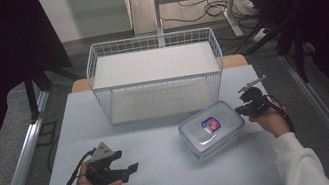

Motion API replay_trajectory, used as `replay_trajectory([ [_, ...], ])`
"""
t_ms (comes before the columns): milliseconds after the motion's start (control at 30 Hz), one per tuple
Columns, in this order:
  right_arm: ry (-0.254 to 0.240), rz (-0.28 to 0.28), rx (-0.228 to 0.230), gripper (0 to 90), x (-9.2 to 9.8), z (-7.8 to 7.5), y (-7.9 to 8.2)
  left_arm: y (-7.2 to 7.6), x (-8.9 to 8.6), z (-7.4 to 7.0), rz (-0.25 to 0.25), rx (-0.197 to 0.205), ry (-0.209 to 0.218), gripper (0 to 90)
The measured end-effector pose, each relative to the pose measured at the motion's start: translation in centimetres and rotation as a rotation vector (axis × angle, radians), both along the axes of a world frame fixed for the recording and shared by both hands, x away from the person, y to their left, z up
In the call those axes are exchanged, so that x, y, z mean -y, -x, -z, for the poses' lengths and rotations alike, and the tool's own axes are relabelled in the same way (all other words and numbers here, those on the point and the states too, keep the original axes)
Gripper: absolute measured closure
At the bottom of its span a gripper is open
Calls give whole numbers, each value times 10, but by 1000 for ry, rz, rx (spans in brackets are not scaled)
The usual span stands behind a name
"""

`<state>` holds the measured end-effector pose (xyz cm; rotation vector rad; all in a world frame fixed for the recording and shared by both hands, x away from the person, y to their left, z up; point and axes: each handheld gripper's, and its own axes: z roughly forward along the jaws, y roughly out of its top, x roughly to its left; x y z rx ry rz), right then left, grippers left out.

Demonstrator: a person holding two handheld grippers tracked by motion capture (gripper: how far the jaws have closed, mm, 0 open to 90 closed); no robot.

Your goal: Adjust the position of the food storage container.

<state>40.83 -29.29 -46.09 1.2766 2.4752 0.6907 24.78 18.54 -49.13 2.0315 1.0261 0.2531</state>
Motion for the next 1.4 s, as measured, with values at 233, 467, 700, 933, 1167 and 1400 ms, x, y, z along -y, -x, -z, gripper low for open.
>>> replay_trajectory([
  [233,4,-43,-11,888,-15,0,12,-1,-1,0,-6,1,-1,231],
  [467,-13,-88,-24,888,-32,1,23,-1,-1,-1,-8,3,-1,231],
  [700,-28,-133,-47,888,-45,2,31,-1,-1,-1,-10,8,2,231],
  [933,-36,-154,-65,888,-50,2,35,-1,-2,-1,-11,8,2,230],
  [1167,-59,-169,-80,888,-58,3,44,-1,-5,-3,-23,17,0,226],
  [1400,-76,-207,-93,888,-70,3,58,-1,-8,-4,-20,13,5,223],
])
